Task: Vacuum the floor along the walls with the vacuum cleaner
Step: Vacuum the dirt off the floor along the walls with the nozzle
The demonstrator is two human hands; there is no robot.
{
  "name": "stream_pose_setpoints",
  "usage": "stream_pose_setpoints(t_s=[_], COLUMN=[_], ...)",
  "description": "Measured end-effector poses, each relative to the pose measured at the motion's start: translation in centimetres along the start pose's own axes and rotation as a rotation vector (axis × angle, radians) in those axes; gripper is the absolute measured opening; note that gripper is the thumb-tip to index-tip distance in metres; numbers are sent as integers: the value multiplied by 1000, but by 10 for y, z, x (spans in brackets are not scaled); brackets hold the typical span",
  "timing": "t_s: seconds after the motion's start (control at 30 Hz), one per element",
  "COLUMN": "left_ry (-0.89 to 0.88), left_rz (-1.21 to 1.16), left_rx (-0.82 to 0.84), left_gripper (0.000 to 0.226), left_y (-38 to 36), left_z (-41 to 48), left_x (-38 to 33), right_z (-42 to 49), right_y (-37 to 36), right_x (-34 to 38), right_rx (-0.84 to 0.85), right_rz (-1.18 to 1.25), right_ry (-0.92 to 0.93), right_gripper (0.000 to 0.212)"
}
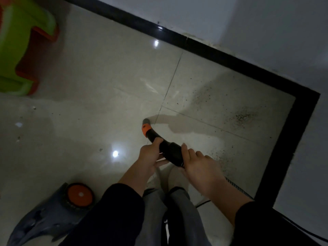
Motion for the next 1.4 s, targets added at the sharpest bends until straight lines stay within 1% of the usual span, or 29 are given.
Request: stream_pose_setpoints(t_s=[0.3,0.4,0.57,0.6,0.67,0.7,0.73,0.77,0.83,0.93,1.0,1.07,1.17,1.3,1.4], left_ry=[-14,-18,-36,-37,-46,-50,-52,-50,-39,-39,-49,-50,-40,-25,-27], left_rz=[186,229,295,307,335,357,381,403,450,540,609,670,765,873,929], left_rx=[7,5,-13,-18,-10,-1,3,2,2,11,10,22,53,94,101], left_gripper=[46,46,48,48,44,42,41,40,41,44,43,39,31,32,29], left_y=[-48,-60,-71,-72,-77,-79,-80,-81,-80,-74,-68,-64,-61,-60,-59], left_z=[3,1,0,0,-1,-1,-1,0,3,8,10,11,14,17,17], left_x=[-13,-14,-21,-24,-30,-32,-35,-37,-44,-59,-72,-85,-93,-90,-90], right_z=[-10,-14,-15,-14,-11,-10,-10,-11,-8,2,8,15,18,12,11], right_y=[-2,-3,-4,-5,-4,-2,-1,-1,0,-4,-8,-12,-16,-23,-22], right_x=[-31,-38,-46,-47,-47,-46,-44,-42,-36,-23,-11,1,17,39,50], right_rx=[5,32,-11,0,80,112,94,110,145,97,115,67,-18,-66,-97], right_rz=[71,83,138,151,152,156,173,236,349,308,244,240,280,302,308], right_ry=[-191,-255,-291,-300,-313,-313,-314,-311,-383,-473,-485,-544,-647,-798,-875], right_gripper=[75,75,77,80,84,84,79,73,67,69,79,84,82,85,76])
Point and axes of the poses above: each hand's wrist, its own z-axis towards the middle knuckle, its own y-axis out of the back of the hand, x = y × z, the point moved 3 cm from there along z, towards the middle knuckle, and after that the axes turned 5 degrees about -x, right-handed, at the moved point
